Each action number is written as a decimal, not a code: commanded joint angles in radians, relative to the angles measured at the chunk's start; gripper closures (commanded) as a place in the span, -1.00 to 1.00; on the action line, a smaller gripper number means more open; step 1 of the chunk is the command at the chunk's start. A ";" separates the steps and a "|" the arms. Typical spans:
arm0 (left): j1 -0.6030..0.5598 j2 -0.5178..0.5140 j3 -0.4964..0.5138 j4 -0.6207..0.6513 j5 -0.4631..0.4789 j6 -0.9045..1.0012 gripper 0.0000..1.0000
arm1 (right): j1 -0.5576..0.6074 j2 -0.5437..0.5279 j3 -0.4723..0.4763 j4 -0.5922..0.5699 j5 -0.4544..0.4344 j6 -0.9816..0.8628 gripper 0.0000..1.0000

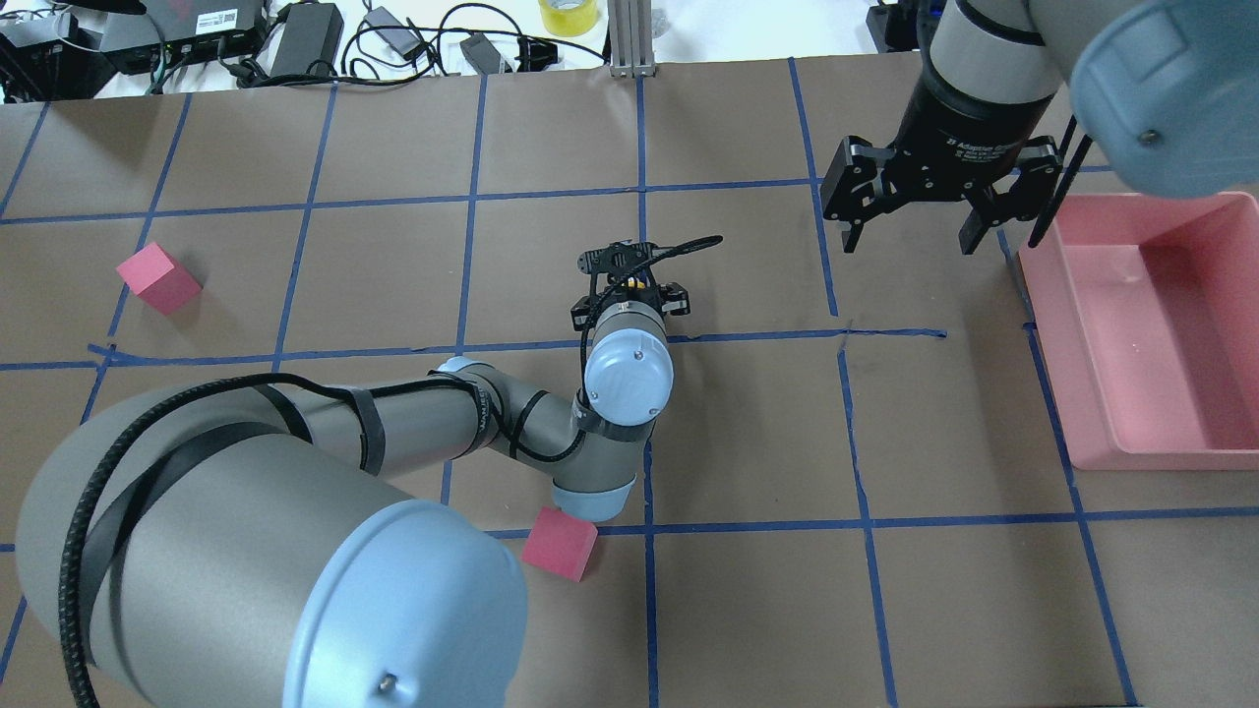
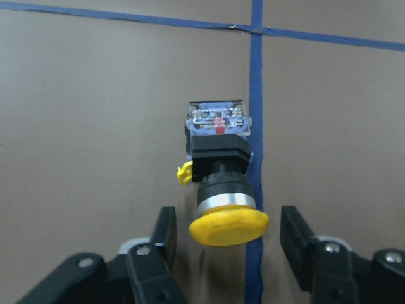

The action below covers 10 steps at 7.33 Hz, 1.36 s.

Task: Align button upright
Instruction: 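Lower the left gripper and grasp the button body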

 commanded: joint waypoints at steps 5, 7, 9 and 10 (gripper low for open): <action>0.000 0.021 0.005 -0.005 0.001 0.095 0.17 | 0.002 0.001 0.000 -0.001 -0.004 -0.002 -1.00; 0.000 0.047 0.007 -0.055 -0.004 0.129 0.36 | 0.002 0.001 0.000 -0.001 -0.004 -0.002 -1.00; 0.008 0.114 0.010 -0.165 -0.001 0.131 0.37 | 0.002 0.001 0.000 -0.001 -0.005 -0.004 -1.00; 0.026 0.157 0.015 -0.260 -0.003 0.131 0.37 | 0.002 0.001 0.000 -0.001 -0.005 -0.004 -1.00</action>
